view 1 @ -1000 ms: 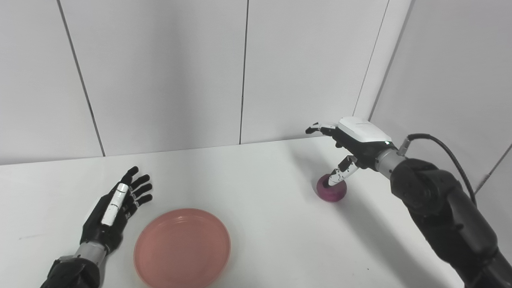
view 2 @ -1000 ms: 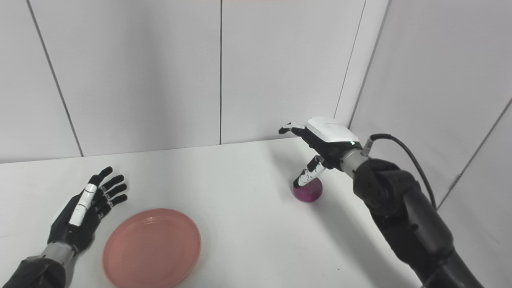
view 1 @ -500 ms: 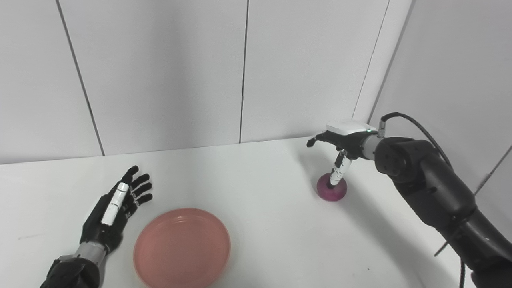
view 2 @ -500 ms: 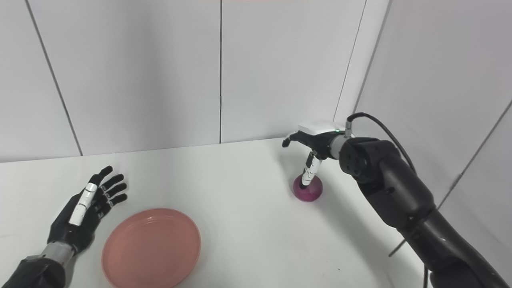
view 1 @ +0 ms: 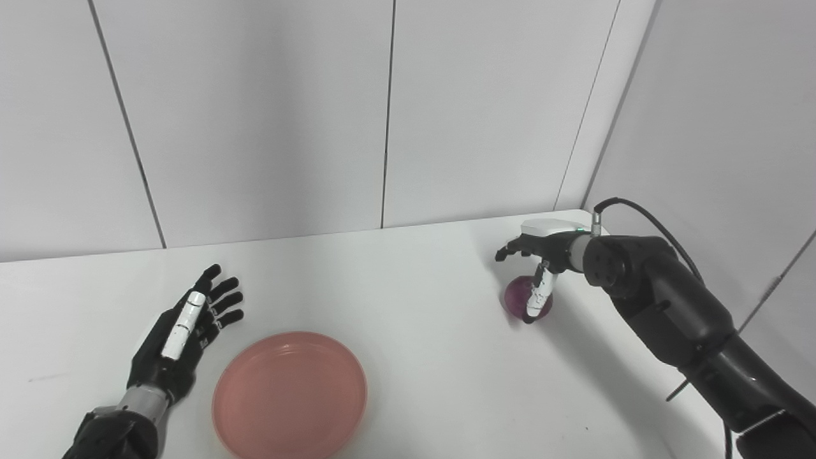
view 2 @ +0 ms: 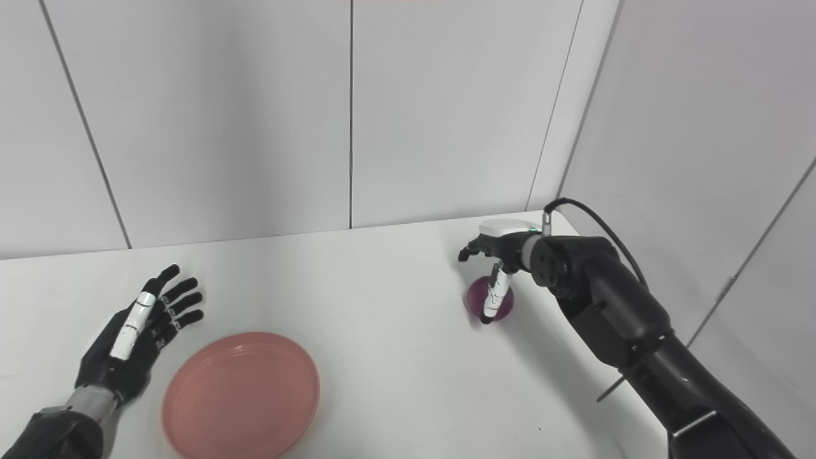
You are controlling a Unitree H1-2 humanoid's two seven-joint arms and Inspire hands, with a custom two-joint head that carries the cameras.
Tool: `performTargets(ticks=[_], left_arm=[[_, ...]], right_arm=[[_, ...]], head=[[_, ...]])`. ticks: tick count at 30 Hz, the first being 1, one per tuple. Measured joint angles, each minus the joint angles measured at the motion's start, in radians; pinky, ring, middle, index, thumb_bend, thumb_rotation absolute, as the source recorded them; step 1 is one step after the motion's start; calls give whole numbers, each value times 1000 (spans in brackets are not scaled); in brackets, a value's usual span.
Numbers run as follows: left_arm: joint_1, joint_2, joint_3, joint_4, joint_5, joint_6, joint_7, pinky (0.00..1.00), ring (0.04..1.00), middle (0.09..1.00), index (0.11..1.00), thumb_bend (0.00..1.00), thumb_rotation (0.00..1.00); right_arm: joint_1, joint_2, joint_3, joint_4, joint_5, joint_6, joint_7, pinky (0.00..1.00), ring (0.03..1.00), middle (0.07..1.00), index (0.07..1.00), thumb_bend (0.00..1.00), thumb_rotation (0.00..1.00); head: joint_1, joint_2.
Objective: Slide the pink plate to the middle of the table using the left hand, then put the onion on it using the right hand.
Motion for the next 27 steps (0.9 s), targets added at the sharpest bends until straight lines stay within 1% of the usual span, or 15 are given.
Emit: performTargets(ticks=[3, 5, 9, 12, 17, 21, 27], left_arm=[[0, 5, -3, 8, 0, -15, -7, 818, 865, 872, 919, 666, 753], [0, 7, -3, 9, 0, -17, -7, 811, 863, 873, 919, 664, 751], [0, 8, -7, 7, 1, -17, -7, 829, 871, 883, 930, 640, 759], [-1, 10, -10, 12, 1, -23, -11, 804, 861, 873, 915, 665, 746], [2, 12, -10, 7, 2, -22, -11, 834, 872, 878, 919, 650, 761], [1, 12, -10, 7, 2, -22, -12, 820, 869, 879, 919, 649, 765], [1, 12, -11, 7, 1, -22, -12, 825, 875, 887, 926, 633, 777]], right_arm=[[1, 0, 2, 15, 0, 2, 2, 728, 919, 942, 878, 1000, 175], [3, 0, 2, 14, 3, 2, 3, 730, 916, 942, 877, 1000, 170], [17, 0, 1, 12, 19, 2, -1, 713, 903, 929, 870, 1000, 175], [35, 1, 2, 8, 22, 2, -3, 721, 909, 928, 866, 1000, 176], [39, 2, 6, 9, 21, 7, -3, 734, 913, 937, 867, 1000, 162], [38, 6, 15, 9, 20, 10, -2, 722, 913, 940, 866, 1000, 155], [38, 10, 18, 9, 20, 14, -2, 716, 903, 926, 858, 1000, 141]], head=[[0, 2], [0, 2], [0, 2], [2, 2], [-2, 2], [-3, 2], [0, 3]])
